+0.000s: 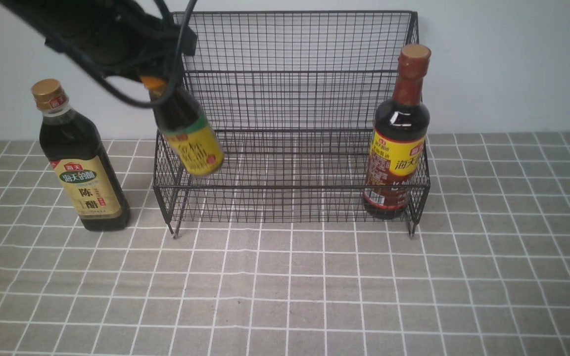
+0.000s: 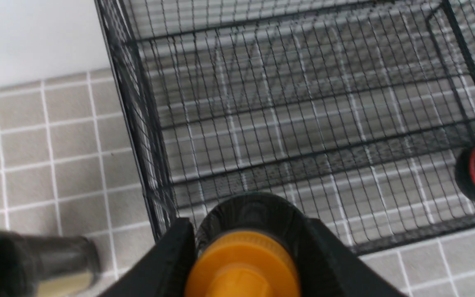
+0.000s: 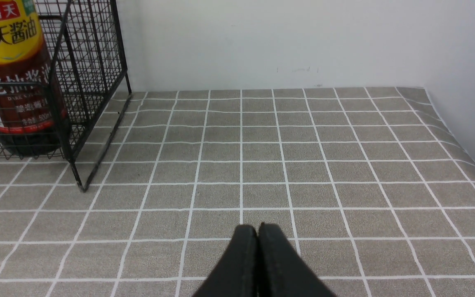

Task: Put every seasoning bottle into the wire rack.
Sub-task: Use the left arm to put the condiment bottle back on the shelf

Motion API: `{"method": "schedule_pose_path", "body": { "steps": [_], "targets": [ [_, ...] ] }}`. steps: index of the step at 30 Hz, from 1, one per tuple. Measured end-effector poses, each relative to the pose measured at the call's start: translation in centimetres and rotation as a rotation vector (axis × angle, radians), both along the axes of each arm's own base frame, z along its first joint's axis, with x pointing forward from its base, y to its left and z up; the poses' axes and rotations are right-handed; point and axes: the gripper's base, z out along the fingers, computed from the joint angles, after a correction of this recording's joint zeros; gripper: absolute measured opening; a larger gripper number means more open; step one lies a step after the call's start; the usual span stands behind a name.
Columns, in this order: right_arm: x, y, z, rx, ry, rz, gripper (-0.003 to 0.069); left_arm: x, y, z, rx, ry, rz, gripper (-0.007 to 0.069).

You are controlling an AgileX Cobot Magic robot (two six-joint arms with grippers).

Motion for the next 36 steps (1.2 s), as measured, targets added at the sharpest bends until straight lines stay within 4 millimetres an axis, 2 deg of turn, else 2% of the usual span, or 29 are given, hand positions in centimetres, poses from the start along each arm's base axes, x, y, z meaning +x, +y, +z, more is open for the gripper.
{"method": "schedule_pose_path", "body": {
  "steps": [5,11,18,23,25,26,27,30,34,36],
  "targets": [
    [0.0,0.0,0.0,0.000,0.000,0.000,-0.0014,1.5,-0.1,-1.5,0.038,0.019,0.004,0.0289],
    [0.0,0.0,0.0,0.000,0.000,0.000,-0.0014,3.2,-0.4,-4.6,0.062,0.094,0.003,0.0289],
    [0.0,0.0,0.0,-0.001,0.000,0.000,-0.0014,4.2,-0.8,-6.8,0.114,0.132,-0.060,0.0289],
    [0.0,0.0,0.0,-0.001,0.000,0.000,-0.0014,4.5,-0.9,-7.6,0.136,0.152,-0.087,0.0295],
    [0.0,0.0,0.0,-0.001,0.000,0.000,-0.0014,4.5,-1.1,-7.7,0.139,0.159,-0.093,0.0320],
    [0.0,0.0,0.0,-0.001,0.000,0.000,-0.0014,4.5,-1.1,-7.7,0.139,0.158,-0.095,0.0357],
    [0.0,0.0,0.0,-0.001,0.000,0.000,-0.0014,4.5,-1.1,-7.7,0.139,0.158,-0.095,0.0357],
    [0.0,0.0,0.0,-0.001,0.000,0.000,-0.0014,4.4,-1.3,-7.3,0.140,0.158,-0.101,0.0451],
    [0.0,0.0,0.0,-0.001,0.000,0.000,-0.0014,4.2,-1.3,-6.2,0.141,0.164,-0.097,0.0461],
    [0.0,0.0,0.0,-0.002,0.000,0.000,-0.0014,4.0,-1.1,-5.0,0.144,0.161,-0.085,0.0447]
  ]
}}
